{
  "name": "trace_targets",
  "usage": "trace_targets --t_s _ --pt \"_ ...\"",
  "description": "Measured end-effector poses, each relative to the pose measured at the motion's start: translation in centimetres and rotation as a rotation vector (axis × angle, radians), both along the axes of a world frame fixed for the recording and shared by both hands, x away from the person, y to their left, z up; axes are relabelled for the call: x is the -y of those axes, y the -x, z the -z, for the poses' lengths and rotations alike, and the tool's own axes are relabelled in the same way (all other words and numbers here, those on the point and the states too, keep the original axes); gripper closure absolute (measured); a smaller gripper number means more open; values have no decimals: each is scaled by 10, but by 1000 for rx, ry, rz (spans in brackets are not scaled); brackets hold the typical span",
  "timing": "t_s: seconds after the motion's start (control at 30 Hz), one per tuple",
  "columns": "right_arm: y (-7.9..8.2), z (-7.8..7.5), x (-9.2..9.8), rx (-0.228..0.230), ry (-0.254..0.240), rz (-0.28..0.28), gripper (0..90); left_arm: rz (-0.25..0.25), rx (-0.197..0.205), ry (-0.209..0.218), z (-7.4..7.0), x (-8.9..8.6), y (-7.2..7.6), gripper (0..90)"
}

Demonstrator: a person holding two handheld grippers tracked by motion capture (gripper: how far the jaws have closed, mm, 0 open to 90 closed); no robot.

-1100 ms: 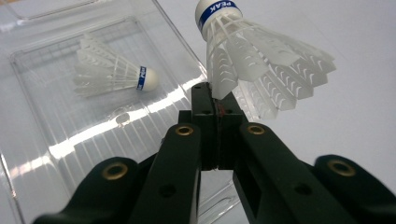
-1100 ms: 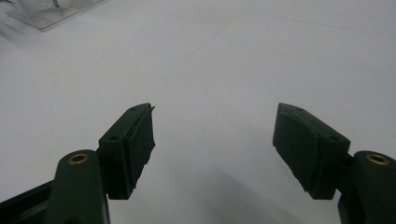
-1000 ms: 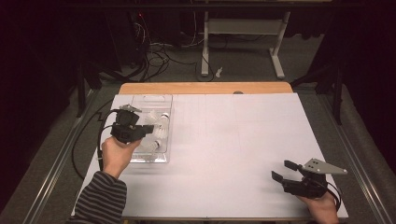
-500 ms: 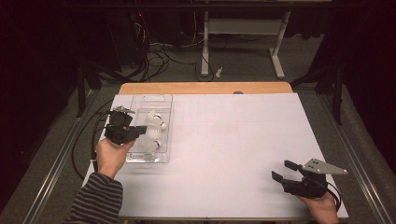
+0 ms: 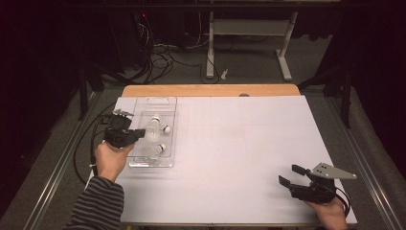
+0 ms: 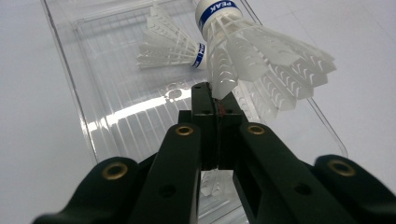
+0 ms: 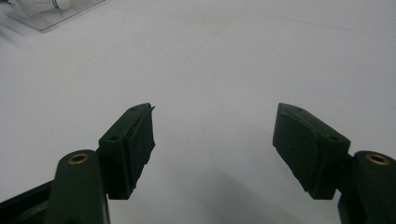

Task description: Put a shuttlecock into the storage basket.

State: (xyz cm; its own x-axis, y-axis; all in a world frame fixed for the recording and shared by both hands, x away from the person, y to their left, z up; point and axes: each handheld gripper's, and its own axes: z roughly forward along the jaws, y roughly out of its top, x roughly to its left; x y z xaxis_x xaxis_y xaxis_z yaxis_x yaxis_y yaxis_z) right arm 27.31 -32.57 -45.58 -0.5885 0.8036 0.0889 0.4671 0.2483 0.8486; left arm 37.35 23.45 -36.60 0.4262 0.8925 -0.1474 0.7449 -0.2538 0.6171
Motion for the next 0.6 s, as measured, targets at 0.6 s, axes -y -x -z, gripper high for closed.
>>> trace_targets --t_s 0.6 --pt "0 0 0 -2 -3 2 299 -79 -7 -32 9 -8 -15 896"
